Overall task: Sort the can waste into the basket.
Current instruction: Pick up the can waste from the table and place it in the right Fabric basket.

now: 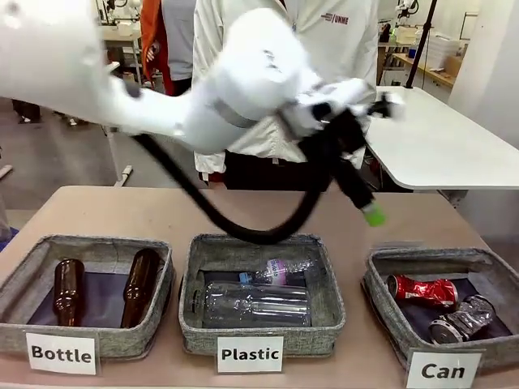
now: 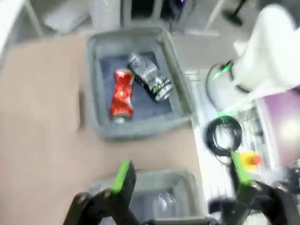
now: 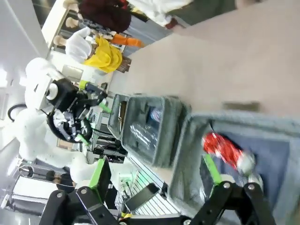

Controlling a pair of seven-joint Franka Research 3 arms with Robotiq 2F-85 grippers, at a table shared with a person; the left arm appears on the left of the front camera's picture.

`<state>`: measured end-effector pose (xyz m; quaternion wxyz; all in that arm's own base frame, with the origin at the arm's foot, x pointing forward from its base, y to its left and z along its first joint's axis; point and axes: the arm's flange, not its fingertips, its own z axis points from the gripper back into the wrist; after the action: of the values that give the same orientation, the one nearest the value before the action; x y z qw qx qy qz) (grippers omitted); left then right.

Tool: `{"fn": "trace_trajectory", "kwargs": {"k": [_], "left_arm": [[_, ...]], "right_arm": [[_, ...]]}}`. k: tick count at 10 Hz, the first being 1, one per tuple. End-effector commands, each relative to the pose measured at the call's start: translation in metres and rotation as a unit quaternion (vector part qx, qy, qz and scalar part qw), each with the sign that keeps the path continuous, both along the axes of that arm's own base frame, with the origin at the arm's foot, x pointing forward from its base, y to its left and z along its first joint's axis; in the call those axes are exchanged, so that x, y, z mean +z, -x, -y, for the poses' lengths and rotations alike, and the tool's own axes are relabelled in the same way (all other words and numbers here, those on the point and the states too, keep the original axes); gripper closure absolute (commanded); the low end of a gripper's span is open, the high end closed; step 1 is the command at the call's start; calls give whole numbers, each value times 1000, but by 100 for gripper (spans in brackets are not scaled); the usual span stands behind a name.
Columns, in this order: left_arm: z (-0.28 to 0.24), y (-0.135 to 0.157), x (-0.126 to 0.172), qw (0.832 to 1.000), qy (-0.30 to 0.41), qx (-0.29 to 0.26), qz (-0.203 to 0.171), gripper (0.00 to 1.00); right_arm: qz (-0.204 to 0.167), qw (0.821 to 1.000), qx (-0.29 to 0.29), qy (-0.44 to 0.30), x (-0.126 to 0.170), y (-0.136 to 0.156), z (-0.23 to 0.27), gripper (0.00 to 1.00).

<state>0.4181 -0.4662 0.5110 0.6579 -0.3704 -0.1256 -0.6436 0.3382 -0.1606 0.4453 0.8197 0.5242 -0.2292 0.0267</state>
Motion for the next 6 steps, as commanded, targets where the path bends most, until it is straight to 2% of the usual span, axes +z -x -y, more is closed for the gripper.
{"fn": "trace_trajectory", "kwargs": {"k": [1,2,4,5,6], "left_arm": [[-127,35,6,995,39,86,-41,0],[-184,28,3,986,58,143,-70,0],[-300,18,2,948,132,262,-121,0],[-351,17,-7,933,160,292,-140,0],[-398,19,-24,916,193,316,-157,0]], "right_arm": [[33,999,-8,11,0,-38,-70,0],[47,999,22,8,-2,-40,-105,0],[42,995,71,-51,-5,-40,-167,0],[40,994,57,-82,-8,-43,-186,0],[20,993,36,-106,-13,-48,-196,0]]}}
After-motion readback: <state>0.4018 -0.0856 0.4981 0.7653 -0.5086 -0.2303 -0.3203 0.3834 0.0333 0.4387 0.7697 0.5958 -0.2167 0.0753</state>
